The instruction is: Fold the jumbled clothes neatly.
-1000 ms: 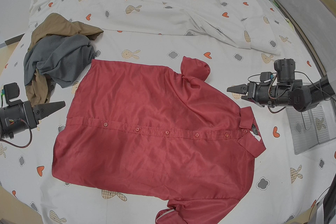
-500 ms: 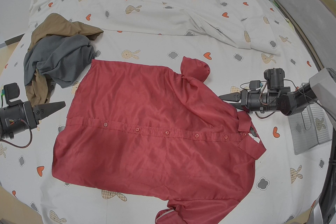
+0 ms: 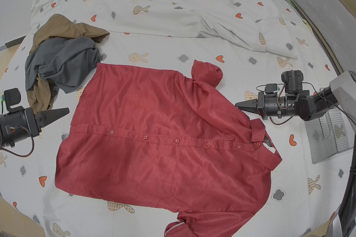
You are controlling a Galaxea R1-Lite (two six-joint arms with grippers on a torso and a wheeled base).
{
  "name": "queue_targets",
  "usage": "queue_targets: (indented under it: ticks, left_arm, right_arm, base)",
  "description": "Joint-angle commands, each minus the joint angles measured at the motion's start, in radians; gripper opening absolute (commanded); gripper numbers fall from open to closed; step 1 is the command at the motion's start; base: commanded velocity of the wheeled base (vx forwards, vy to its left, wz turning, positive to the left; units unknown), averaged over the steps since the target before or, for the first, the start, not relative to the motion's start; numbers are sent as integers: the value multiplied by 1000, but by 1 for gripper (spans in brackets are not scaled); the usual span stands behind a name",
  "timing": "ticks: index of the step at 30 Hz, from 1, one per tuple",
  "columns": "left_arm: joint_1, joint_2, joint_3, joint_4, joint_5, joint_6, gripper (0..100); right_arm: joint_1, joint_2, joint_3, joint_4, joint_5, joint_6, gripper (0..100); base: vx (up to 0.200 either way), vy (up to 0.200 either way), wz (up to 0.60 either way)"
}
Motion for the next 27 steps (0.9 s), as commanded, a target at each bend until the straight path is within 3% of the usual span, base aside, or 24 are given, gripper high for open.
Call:
queue_targets:
  ticks: [1, 16, 17, 27]
  left_arm:
    - [-2, 1, 0, -1, 0, 0, 100]
    - [-5, 3, 3, -1, 0, 0, 100]
    - [-5, 1, 3, -1, 0, 0, 100]
    - [-9, 4, 3, -1, 0, 0, 100]
  right_arm:
    - [0, 1, -1, -2, 0, -1, 0]
    - [8, 3, -13, 19, -3, 55, 0]
    - [6, 4, -18, 19, -3, 55, 100]
    - [17, 55, -24, 9, -1, 27, 100]
  base:
    - [0, 0, 0]
    - [0, 0, 0]
    - [0, 0, 0]
    - [0, 0, 0]
